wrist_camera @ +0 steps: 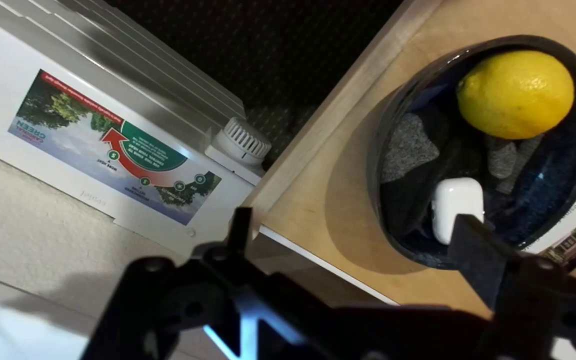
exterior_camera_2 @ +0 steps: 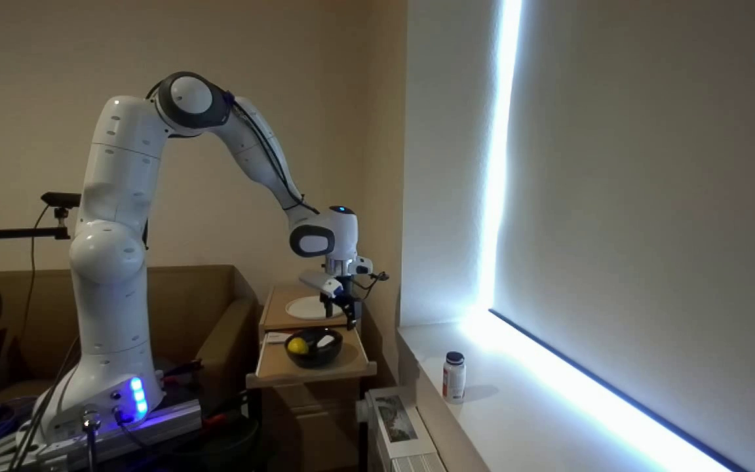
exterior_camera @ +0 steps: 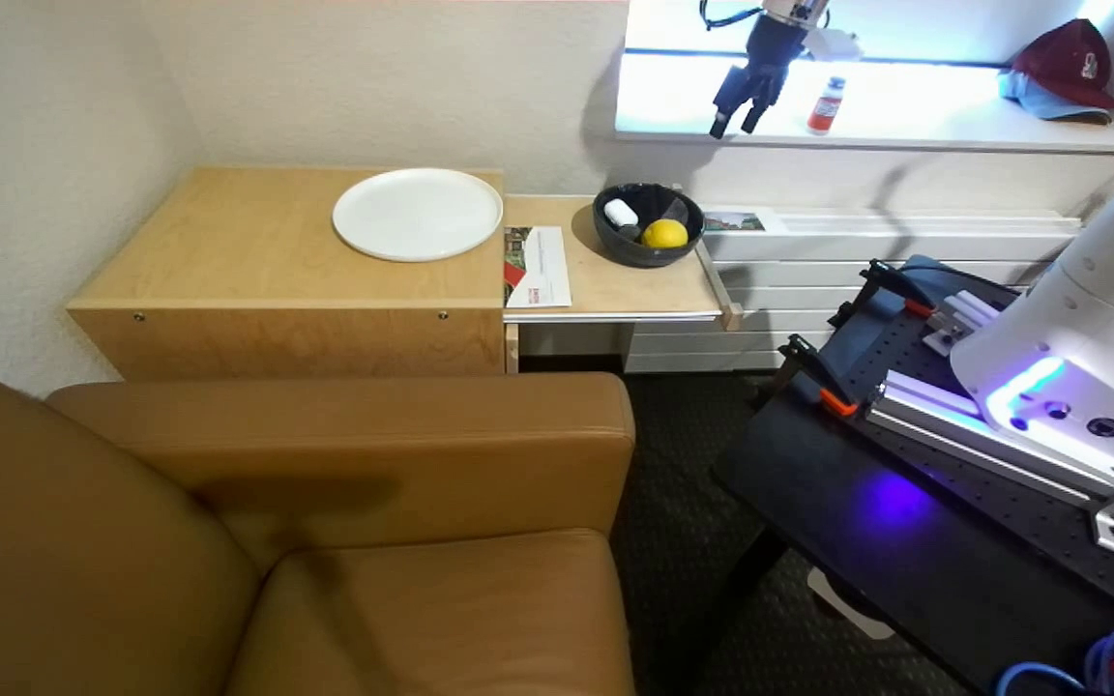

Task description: Move the bottle from the bowl to the windowsill then put the lemon on the plate

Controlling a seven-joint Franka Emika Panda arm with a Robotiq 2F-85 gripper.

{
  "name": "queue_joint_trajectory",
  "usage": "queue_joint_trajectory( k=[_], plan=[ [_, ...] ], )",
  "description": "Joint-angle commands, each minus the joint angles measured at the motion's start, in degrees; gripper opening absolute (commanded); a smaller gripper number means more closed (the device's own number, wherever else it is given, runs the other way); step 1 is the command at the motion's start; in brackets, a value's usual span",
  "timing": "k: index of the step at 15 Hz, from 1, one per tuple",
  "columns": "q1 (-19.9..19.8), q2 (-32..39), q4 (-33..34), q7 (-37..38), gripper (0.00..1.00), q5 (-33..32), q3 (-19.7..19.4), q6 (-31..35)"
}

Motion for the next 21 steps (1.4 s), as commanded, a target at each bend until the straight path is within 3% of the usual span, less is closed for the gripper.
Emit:
queue_joint_trajectory(
  k=[1, 5, 8, 9, 13, 19, 20, 21],
  plan=[
    [-2.42, 1.11, 1.52, -5.57, 1.0, 4.76, 4.65, -5.56],
    [0.25, 3.62, 1.54, -10.81, 1.0, 9.65, 9.4, -12.02],
    [2.17, 6.18, 2.22, -11.3, 1.0, 6.81, 10.88, -18.0],
    [2.21, 4.19, 0.87, -9.67, 1.0, 7.98, 10.28, -14.67],
    [3.08, 5.93, 1.27, -9.94, 1.0, 7.46, 10.74, -16.27],
    [5.05, 10.66, 0.44, -6.67, 1.0, 7.26, 12.08, 3.22],
    [4.83, 11.68, 0.77, -5.38, 1.0, 7.09, 12.65, 5.35],
    [3.12, 9.99, 0.65, -5.91, 1.0, 5.95, 13.41, 1.49]
  ],
)
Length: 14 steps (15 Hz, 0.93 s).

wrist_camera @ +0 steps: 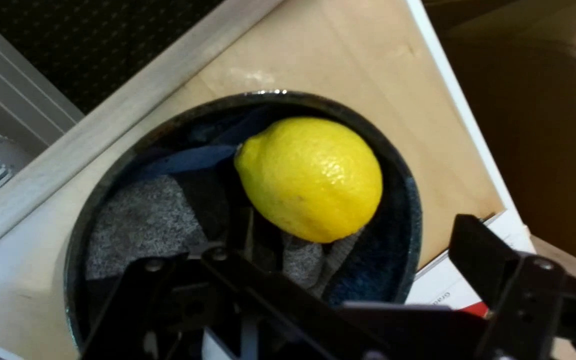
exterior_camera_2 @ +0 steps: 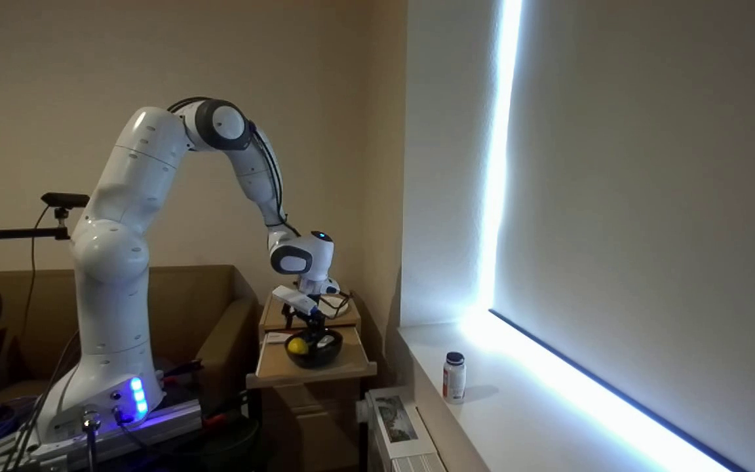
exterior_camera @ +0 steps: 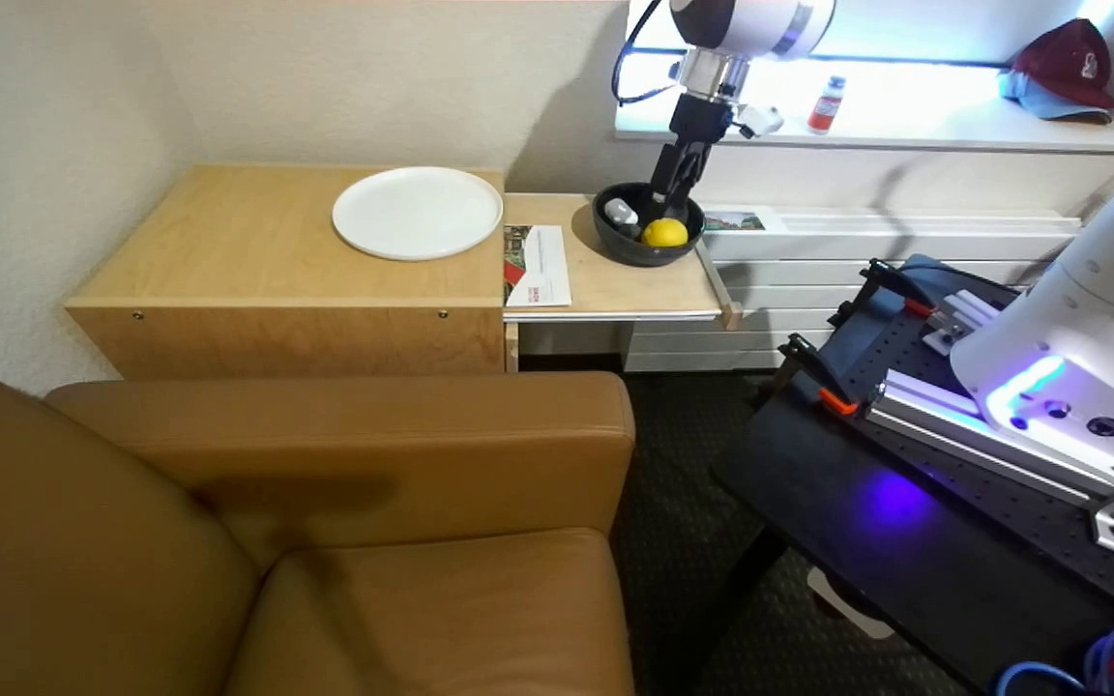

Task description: Move the bottle from the bowl to the windowsill then put the lemon on the plate

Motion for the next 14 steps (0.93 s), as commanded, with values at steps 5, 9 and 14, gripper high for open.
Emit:
queue_joint_trajectory(
  k=[5, 9, 14],
  plan=[
    [-1.71, 3.12, 0.49, 4.34, 1.0, -4.14, 2.22, 3.9],
    [-1.62, 4.65, 0.89, 8.55, 1.0, -8.09, 2.21, 4.45],
    [-2.61, 4.16, 0.39, 9.78, 1.0, -9.86, 3.0, 3.71]
  ],
)
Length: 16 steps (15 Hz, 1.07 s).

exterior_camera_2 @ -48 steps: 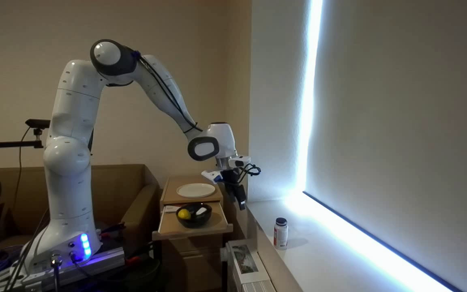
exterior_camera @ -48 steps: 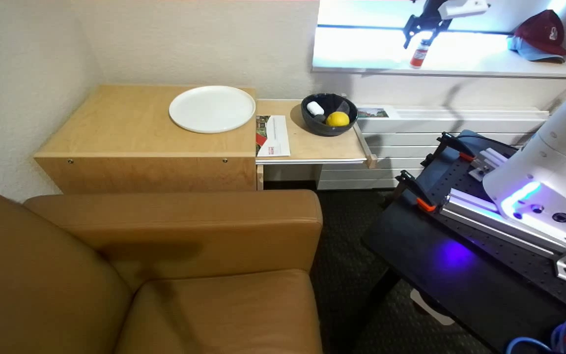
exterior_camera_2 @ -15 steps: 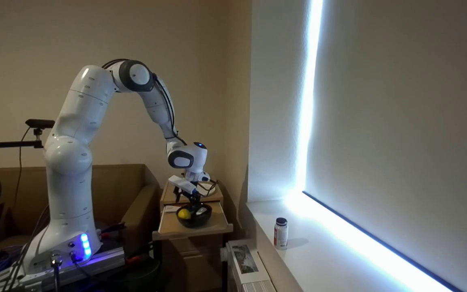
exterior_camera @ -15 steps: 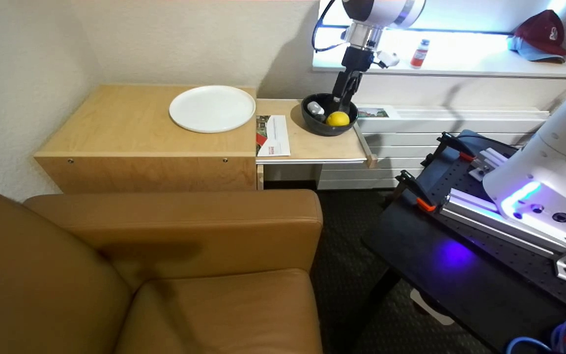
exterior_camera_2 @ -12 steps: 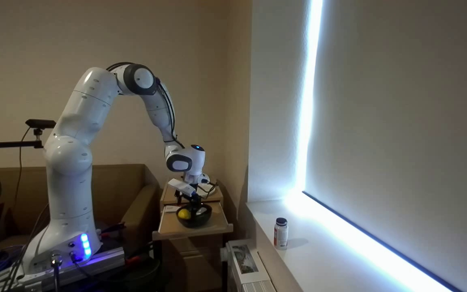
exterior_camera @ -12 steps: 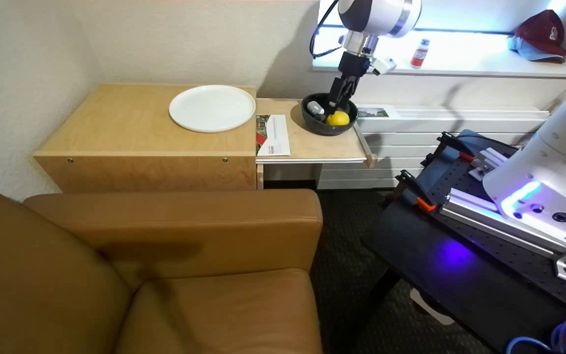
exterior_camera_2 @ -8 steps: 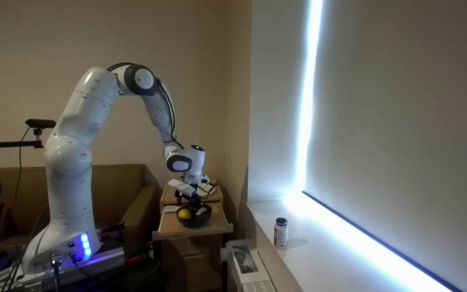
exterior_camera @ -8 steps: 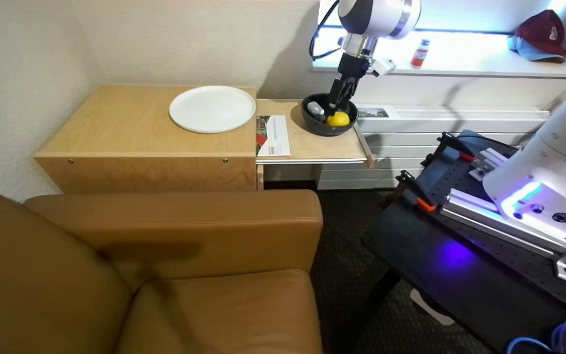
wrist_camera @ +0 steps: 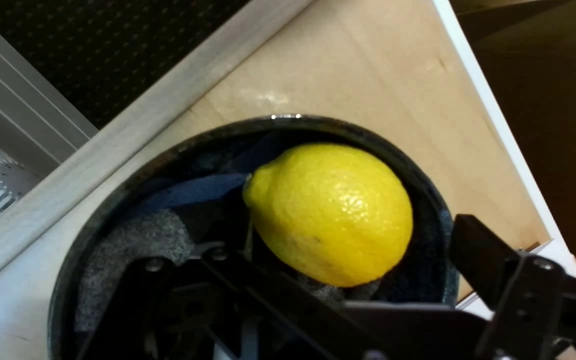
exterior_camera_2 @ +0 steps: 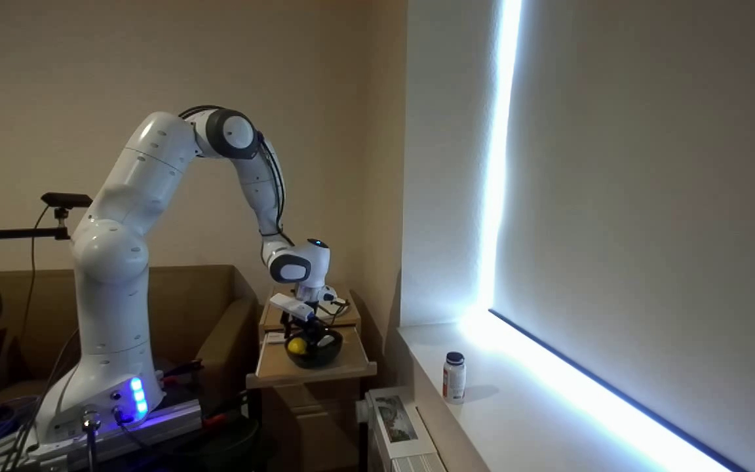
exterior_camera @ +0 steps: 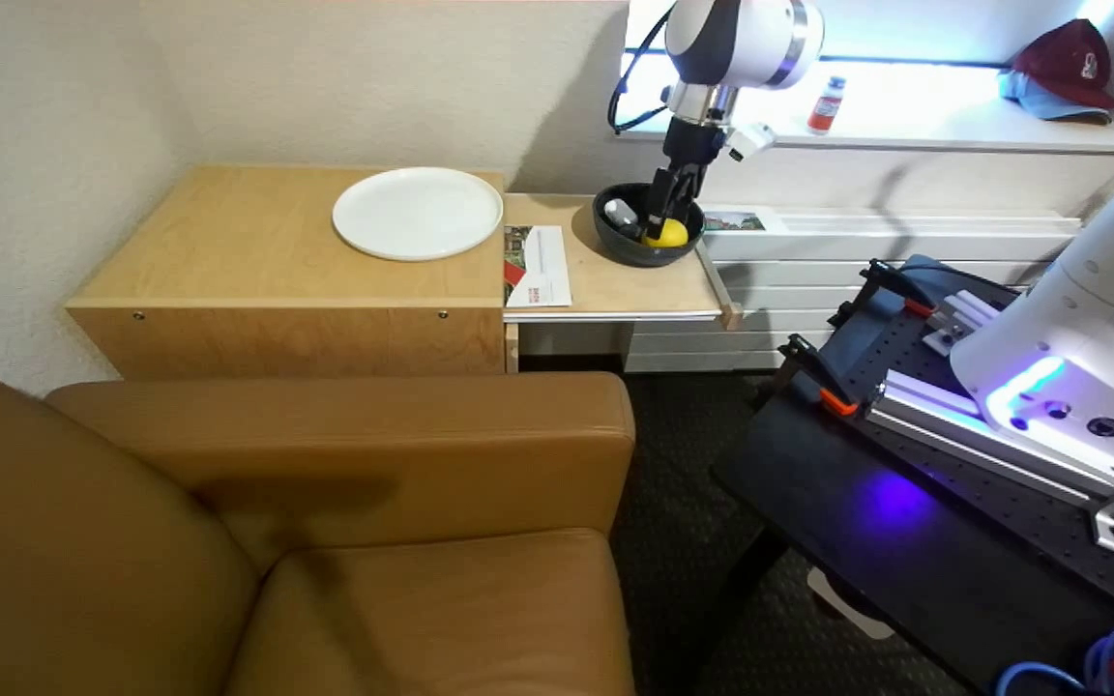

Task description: Move the bottle from the bowl to the windowsill then put the lemon on the plate

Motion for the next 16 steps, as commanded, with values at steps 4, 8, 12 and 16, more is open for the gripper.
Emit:
queue_joint_trajectory(
  k=[4, 8, 12, 16],
  plan=[
    [-3.03, 0.44, 0.03, 2.22, 0.59, -4.09, 2.07, 0.52],
    [-4.06, 0.47, 0.21, 2.14, 0.44, -4.1, 2.56, 0.5],
    [-7.77, -2.24, -0.6, -0.75, 0.42, -1.06, 6.26, -0.72],
    [-13.38, -8.23, -2.21, -7.12, 0.42, 5.54, 12.19, -2.94]
  ],
)
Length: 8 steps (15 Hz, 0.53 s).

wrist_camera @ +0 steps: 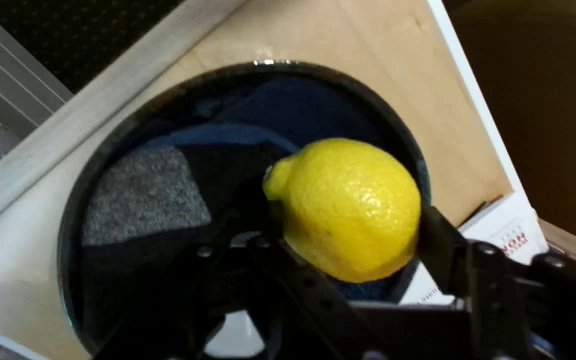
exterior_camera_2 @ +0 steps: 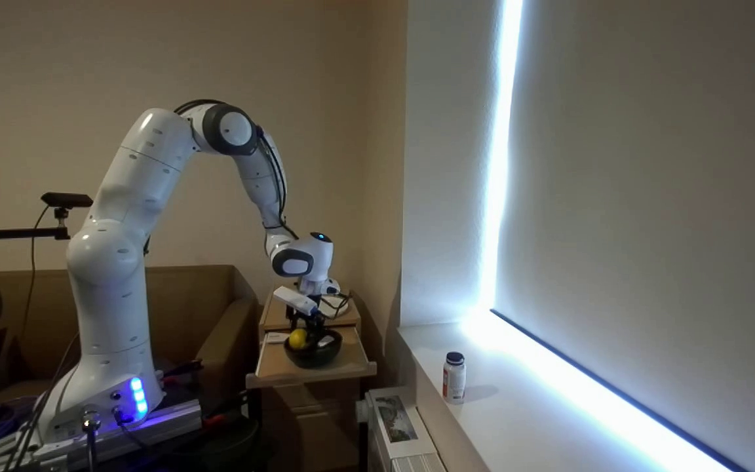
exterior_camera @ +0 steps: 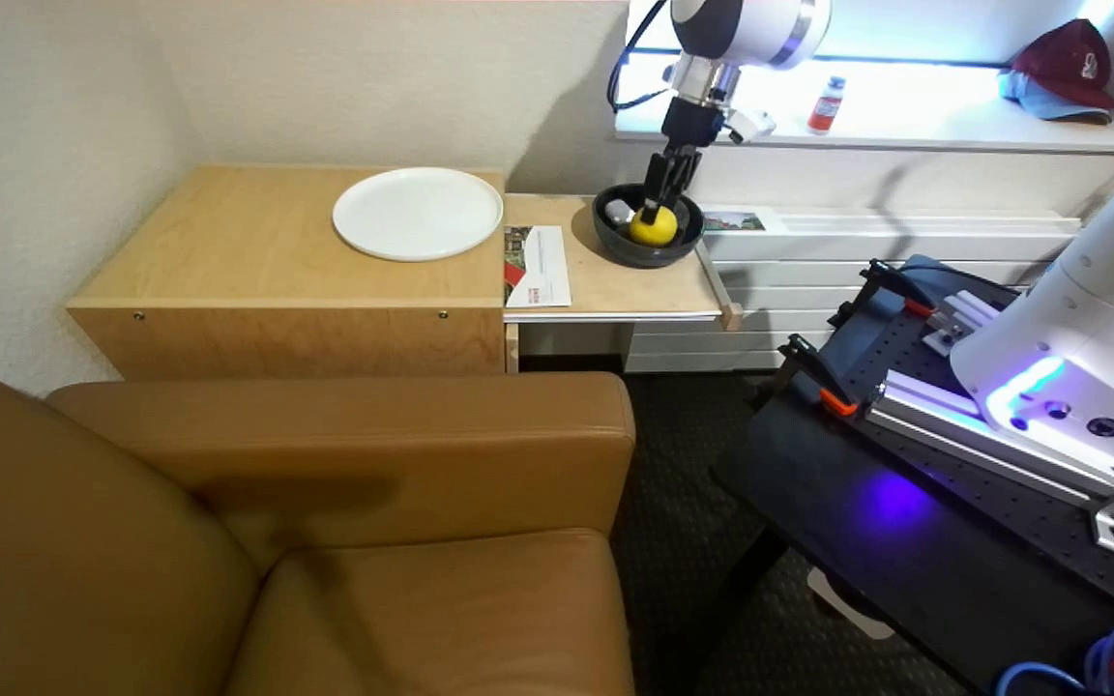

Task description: Move the bottle from the bowl to the windowsill then put the lemon on the plate

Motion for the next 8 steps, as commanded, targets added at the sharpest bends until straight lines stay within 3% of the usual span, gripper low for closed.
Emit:
queue_joint_trajectory(
  k=[1, 4, 8],
  plan=[
    [-4.95, -7.9, -2.65, -6.82, 0.42, 6.65, 4.73, -3.2],
    [-4.05, -14.06, -3.11, -14.59, 0.42, 15.22, 5.79, -4.93],
    [4.17, -19.59, -0.49, -25.52, 0.42, 28.95, 3.03, -6.22]
  ],
)
